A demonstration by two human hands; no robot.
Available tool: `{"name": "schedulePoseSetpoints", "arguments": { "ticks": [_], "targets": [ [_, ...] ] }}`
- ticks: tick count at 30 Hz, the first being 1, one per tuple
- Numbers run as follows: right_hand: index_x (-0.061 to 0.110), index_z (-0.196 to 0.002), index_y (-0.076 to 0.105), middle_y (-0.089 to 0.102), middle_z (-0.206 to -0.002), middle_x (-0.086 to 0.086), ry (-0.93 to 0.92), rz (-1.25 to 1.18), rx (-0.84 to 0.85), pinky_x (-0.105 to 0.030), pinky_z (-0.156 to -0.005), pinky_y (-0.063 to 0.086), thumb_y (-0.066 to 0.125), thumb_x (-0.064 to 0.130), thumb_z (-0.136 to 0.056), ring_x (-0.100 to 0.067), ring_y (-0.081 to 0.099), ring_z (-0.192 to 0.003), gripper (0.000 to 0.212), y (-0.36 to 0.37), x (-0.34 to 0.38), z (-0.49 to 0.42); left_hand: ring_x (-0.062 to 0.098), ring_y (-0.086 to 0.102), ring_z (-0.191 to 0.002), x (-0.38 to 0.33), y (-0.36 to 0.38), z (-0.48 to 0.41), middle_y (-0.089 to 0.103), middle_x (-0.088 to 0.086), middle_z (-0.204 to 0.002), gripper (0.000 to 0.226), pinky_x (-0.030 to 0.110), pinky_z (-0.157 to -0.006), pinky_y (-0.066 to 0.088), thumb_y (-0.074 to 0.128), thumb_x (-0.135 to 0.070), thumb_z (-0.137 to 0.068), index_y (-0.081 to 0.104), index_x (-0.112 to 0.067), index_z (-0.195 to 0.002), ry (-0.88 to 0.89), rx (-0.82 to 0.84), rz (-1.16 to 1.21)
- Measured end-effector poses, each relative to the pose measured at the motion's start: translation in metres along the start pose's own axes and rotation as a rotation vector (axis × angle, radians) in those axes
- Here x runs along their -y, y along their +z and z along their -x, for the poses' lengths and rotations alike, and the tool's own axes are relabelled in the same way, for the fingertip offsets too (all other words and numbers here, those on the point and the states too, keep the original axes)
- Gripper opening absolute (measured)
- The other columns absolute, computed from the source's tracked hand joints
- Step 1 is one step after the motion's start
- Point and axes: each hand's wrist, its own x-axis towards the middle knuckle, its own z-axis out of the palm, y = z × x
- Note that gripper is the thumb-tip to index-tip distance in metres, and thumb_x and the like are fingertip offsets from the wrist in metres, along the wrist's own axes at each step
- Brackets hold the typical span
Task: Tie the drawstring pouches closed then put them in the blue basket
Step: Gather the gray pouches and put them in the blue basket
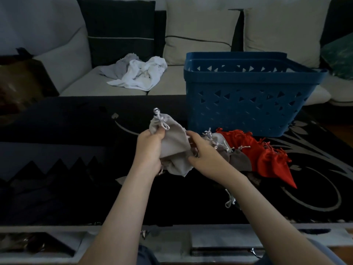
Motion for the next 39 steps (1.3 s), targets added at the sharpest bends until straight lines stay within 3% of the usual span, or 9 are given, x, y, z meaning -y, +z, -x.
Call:
{"name": "schedulePoseSetpoints", "arguments": {
  "ticks": [4,6,8,12,19,23,33,36,39],
  "targets": [
    [0.02,-0.12,0.05,0.05,-0.105,0.007,0.128,0.146,-0.035,-0.035,-0.09,0.041,0.072,0.029,-0.079,-0.015,0.05,-0.102,0.047,0.014,-0.001,0.0,0.023,0.063,-0.082,0.006,-0.012,-0.004,0.066,0.009,-0.085,0.016,0.032,-0.072,0.049,0.056,-0.018,-0.095,0.064,-0.013,-0.083,-0.034,-0.056,0.059],
    [0.026,-0.082,0.048,0.042,-0.085,0.013,0.077,0.231,-0.061,-0.032,-0.078,0.037,0.071,0.028,-0.08,-0.014,0.045,-0.088,0.023,0.018,0.0,-0.002,0.022,0.064,-0.08,0.01,-0.014,-0.005,0.066,0.01,-0.086,0.015,0.031,-0.069,0.049,0.054,-0.018,-0.096,0.064,-0.013,-0.085,-0.057,-0.045,0.054],
    [0.026,-0.064,0.035,0.036,-0.073,0.011,0.024,0.286,-0.11,-0.023,-0.065,0.03,0.065,0.016,-0.082,-0.015,0.041,-0.077,0.037,0.017,0.002,-0.007,0.02,0.064,-0.078,0.007,-0.016,-0.008,0.066,0.01,-0.088,0.015,0.029,-0.068,0.049,0.054,-0.018,-0.096,0.064,-0.013,-0.086,-0.042,-0.052,0.046],
    [0.016,-0.064,0.033,0.037,-0.061,0.004,0.194,-0.01,-0.274,-0.02,-0.049,0.028,0.054,0.007,-0.082,-0.011,0.034,-0.056,0.029,0.001,0.007,-0.013,0.022,0.066,-0.086,0.002,-0.027,-0.011,0.069,0.01,-0.093,0.014,0.031,-0.074,0.052,0.057,-0.023,-0.095,0.065,-0.015,-0.088,-0.058,-0.089,0.054],
    [0.021,-0.084,0.045,0.043,-0.07,0.0,0.218,-0.283,-0.455,-0.027,-0.053,0.031,0.046,0.0,-0.083,-0.013,0.038,-0.059,0.021,-0.018,0.01,-0.008,0.023,0.067,-0.096,0.002,-0.021,-0.01,0.071,0.01,-0.101,0.012,0.035,-0.084,0.052,0.055,-0.016,-0.094,0.068,-0.016,-0.095,-0.03,-0.017,0.105],
    [0.023,-0.101,0.052,0.045,-0.071,0.0,0.23,-0.252,-0.502,-0.018,-0.049,0.035,0.04,-0.005,-0.081,-0.013,0.042,-0.059,0.036,-0.022,0.01,-0.003,0.016,0.062,-0.084,0.009,-0.02,-0.01,0.064,-0.001,-0.087,0.013,0.029,-0.07,0.048,0.051,-0.023,-0.094,0.063,-0.018,-0.093,0.19,-0.225,-0.339],
    [0.012,-0.077,0.057,0.064,-0.079,-0.004,-0.005,-0.874,-0.195,-0.023,-0.066,0.046,0.042,-0.014,-0.081,-0.015,0.059,-0.078,0.03,-0.019,0.026,-0.002,0.026,0.068,-0.092,0.01,0.011,0.011,0.071,0.009,-0.096,0.016,0.045,-0.09,0.053,0.055,-0.019,-0.088,0.069,-0.019,-0.097,0.065,0.047,-0.144],
    [0.022,-0.079,0.063,0.061,-0.098,-0.007,0.016,-0.363,-0.257,-0.023,-0.084,0.042,0.062,-0.002,-0.077,-0.016,0.056,-0.093,0.025,-0.004,0.019,-0.003,0.021,0.07,-0.088,0.01,0.019,0.015,0.073,0.01,-0.095,0.022,0.029,-0.076,0.057,0.054,-0.004,-0.091,0.07,-0.009,-0.104,-0.019,0.129,0.046],
    [0.016,-0.083,0.06,0.049,-0.091,0.003,0.037,-0.001,-0.348,-0.011,-0.08,0.035,0.07,0.006,-0.075,-0.007,0.048,-0.087,0.017,0.004,0.019,-0.003,0.015,0.068,-0.071,0.011,0.024,0.019,0.073,0.004,-0.077,0.018,0.02,-0.059,0.053,0.057,0.001,-0.087,0.072,-0.01,-0.089,-0.063,0.149,0.061]
  ]
}}
